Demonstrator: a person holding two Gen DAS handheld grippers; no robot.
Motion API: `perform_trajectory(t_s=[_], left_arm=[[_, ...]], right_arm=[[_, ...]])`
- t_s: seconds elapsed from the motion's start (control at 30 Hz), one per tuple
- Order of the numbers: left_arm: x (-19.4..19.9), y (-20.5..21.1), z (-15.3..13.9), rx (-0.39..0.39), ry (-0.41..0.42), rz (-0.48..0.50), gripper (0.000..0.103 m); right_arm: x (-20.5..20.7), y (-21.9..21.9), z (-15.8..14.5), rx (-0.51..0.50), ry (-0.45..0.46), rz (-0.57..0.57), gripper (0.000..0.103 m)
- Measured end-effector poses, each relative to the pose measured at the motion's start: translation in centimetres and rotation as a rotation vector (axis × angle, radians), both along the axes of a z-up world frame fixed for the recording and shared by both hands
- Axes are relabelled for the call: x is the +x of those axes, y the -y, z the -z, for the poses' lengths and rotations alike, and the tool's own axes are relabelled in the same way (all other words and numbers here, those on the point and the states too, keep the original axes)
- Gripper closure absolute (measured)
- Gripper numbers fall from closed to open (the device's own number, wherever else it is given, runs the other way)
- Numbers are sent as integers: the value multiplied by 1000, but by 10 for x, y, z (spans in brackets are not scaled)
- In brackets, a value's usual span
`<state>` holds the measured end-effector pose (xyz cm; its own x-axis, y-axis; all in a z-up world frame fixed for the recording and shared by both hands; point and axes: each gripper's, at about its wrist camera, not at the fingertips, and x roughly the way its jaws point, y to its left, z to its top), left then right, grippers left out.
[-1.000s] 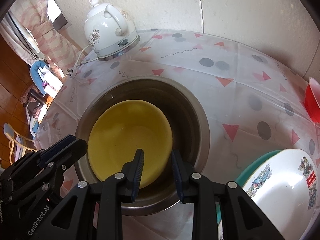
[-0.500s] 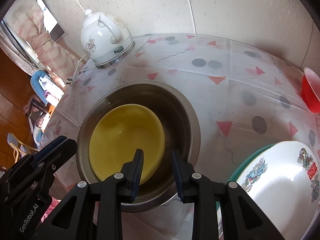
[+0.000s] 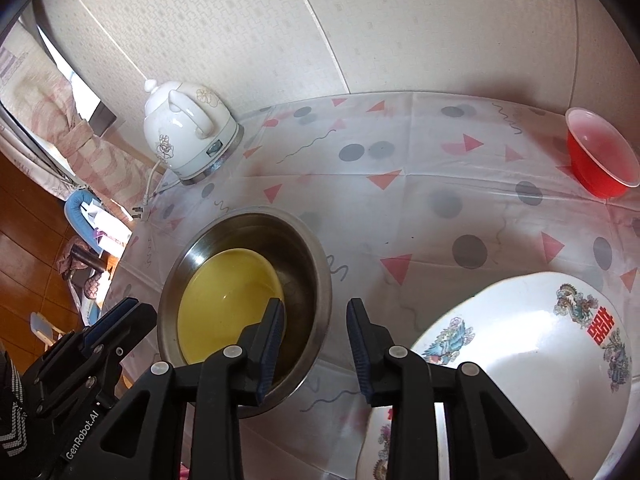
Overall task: Organize plates and bowls
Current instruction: 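Move the right tool to the red plastic bowl and grip its rim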
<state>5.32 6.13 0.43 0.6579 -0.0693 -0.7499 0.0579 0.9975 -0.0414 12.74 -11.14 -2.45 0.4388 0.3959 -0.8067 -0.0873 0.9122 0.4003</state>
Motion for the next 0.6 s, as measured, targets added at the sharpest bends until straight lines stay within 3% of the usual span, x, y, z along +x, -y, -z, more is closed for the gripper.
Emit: perform_trajectory(t_s=[0.6], left_arm=[[17, 85, -13, 138, 47, 191, 85]], right_arm=[[-11, 118, -5, 60, 9, 282, 68]])
